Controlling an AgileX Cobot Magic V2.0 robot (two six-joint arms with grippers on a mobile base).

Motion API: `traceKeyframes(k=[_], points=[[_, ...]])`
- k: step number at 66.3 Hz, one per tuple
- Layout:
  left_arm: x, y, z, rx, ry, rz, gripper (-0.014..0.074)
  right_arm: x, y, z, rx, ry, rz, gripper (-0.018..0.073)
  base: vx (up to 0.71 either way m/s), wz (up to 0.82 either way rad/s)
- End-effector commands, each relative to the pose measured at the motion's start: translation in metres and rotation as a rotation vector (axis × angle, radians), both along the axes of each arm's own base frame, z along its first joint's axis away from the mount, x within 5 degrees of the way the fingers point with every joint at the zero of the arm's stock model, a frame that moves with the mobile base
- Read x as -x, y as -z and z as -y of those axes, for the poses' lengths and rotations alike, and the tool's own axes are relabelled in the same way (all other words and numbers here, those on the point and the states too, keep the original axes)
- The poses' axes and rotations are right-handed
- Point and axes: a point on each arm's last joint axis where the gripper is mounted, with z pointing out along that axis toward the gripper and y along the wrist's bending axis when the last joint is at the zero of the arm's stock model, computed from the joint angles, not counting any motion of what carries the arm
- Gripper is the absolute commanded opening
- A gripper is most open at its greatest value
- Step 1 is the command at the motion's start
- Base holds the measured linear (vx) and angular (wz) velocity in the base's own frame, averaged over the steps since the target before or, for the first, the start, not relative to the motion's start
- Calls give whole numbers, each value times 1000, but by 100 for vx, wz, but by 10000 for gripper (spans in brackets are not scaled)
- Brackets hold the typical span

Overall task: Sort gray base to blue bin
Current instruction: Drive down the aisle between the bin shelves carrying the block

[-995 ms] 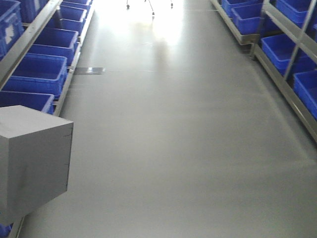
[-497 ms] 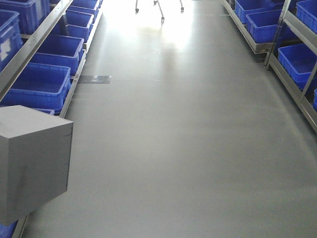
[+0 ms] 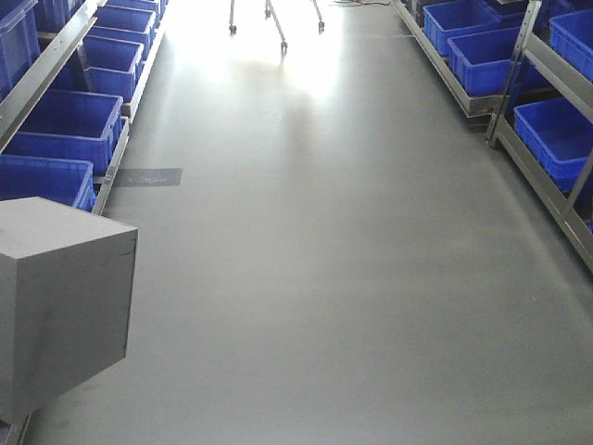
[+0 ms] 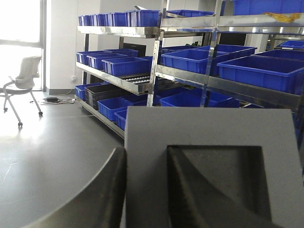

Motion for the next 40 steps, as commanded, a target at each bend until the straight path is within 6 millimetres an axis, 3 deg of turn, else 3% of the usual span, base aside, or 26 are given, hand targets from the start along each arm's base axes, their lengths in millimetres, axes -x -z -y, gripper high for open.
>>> traceKeyframes(k=[1, 40], points=[[2, -19, -1, 66, 5, 111, -6, -2, -5, 0, 21, -1, 55, -5, 47, 0], [2, -19, -1, 66, 5, 111, -6, -2, -5, 0, 21, -1, 55, -5, 47, 3]])
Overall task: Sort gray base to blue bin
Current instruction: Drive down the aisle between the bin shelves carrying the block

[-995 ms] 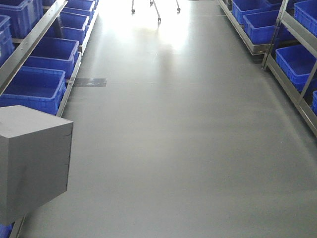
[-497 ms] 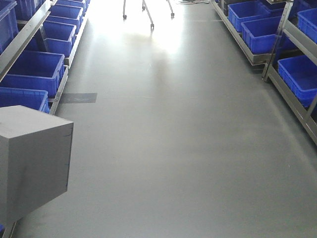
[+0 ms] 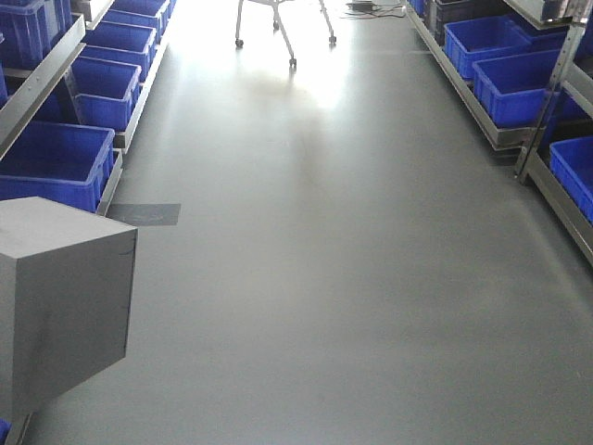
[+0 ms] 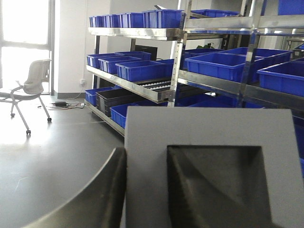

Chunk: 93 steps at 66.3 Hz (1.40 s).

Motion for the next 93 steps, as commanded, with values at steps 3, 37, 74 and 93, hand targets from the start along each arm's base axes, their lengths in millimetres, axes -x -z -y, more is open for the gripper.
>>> traceKeyframes(k=[3, 37, 74, 93], points=[[2, -19, -1, 66, 5, 111, -6, -2, -5, 0, 21, -1, 55, -5, 45, 3], [2, -19, -1, 66, 5, 111, -6, -2, -5, 0, 21, -1, 55, -5, 44, 2], [2, -19, -1, 66, 5, 111, -6, -2, -5, 0, 21, -1, 55, -5, 43, 1], [2, -19, -1, 66, 5, 111, -6, -2, -5, 0, 21, -1, 55, -5, 37, 3]])
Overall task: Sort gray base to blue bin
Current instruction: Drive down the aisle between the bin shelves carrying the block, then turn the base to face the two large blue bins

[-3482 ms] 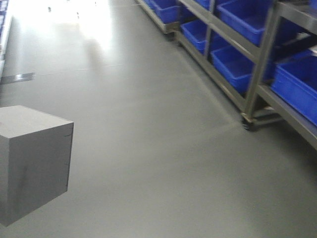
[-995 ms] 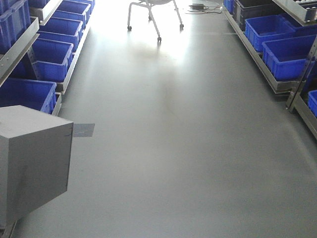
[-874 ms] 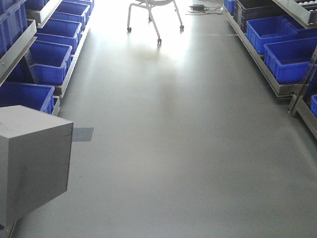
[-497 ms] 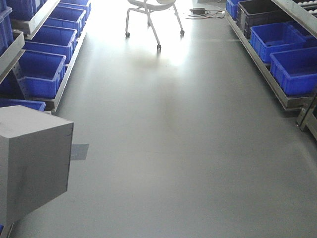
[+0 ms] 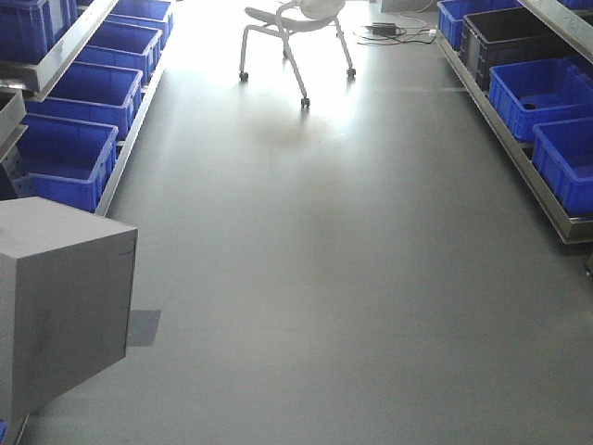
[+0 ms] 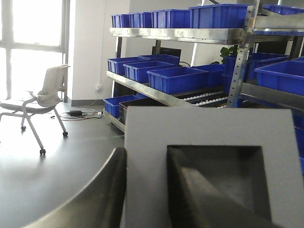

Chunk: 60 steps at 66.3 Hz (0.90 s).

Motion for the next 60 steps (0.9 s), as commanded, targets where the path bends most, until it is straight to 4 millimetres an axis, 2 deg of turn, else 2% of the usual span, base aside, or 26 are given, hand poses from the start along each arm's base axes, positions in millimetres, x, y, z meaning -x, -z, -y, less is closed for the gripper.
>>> traceKeyframes(k=[1, 15, 27, 60], points=[[2, -19, -1, 66, 5, 111, -6, -2, -5, 0, 21, -1, 55, -5, 36, 1], [2, -19, -1, 66, 5, 111, -6, -2, -5, 0, 21, 0, 55, -5, 35, 6], [2, -19, -1, 66, 5, 111, -6, -2, -5, 0, 21, 0, 55, -5, 31, 41], [2, -19, -1, 66, 5, 111, -6, -2, -5, 0, 21, -1, 55, -5, 25, 86]])
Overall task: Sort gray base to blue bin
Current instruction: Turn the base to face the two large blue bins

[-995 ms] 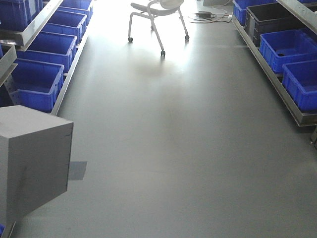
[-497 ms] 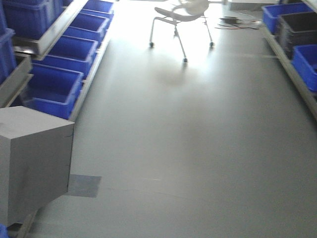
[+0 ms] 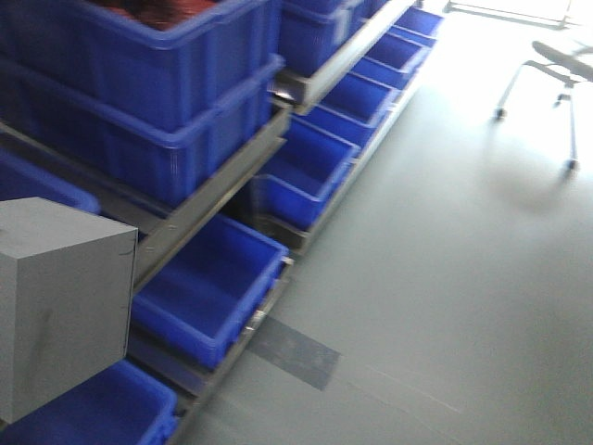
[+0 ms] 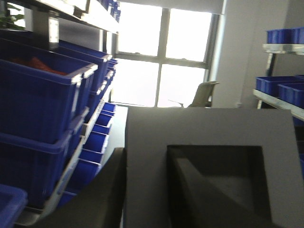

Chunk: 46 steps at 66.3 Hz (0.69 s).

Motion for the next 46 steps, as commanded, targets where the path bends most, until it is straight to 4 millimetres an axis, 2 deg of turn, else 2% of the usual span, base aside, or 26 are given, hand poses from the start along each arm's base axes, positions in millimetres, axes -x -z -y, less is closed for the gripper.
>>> traceKeyframes(k=[1, 46], points=[[3, -19, -1, 67, 5, 112, -6, -2, -5, 0, 21, -1, 55, -5, 22, 84], [3, -19, -1, 67, 5, 112, -6, -2, -5, 0, 21, -1, 55, -5, 18, 70]])
